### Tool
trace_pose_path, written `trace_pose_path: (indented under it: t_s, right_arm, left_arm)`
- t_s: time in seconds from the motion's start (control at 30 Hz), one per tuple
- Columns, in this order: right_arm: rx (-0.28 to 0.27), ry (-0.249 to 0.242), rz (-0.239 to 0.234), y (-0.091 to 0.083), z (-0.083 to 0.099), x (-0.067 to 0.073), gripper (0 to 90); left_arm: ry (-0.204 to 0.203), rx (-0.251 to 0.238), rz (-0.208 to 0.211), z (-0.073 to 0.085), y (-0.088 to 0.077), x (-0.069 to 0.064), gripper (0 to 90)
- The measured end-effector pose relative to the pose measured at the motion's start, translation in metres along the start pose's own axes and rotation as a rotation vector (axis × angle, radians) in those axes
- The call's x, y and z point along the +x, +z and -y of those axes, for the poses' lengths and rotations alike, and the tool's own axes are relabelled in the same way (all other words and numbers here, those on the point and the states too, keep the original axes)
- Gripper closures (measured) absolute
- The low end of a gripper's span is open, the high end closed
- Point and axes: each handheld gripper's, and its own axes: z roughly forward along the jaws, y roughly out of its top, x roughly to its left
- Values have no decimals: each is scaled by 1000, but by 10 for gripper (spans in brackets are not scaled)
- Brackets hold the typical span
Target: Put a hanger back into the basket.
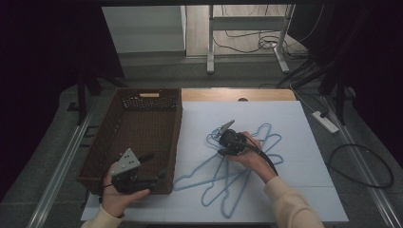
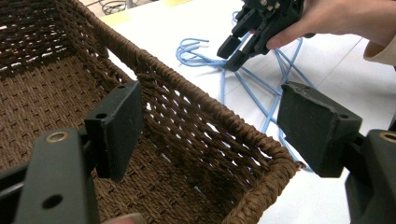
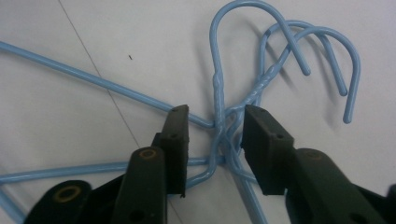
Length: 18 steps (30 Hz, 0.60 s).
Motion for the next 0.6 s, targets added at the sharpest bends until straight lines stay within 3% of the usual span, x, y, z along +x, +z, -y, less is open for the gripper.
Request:
trace_pose_path:
  t_s: [0.27, 0.6]
  right_arm:
    - [44, -87, 39, 4, -4, 4, 792]
    - [61, -126, 47, 3, -5, 4, 811]
  left_arm:
    - [2, 3, 0, 0, -1, 0, 234]
    - [2, 2, -1, 0, -1, 0, 234]
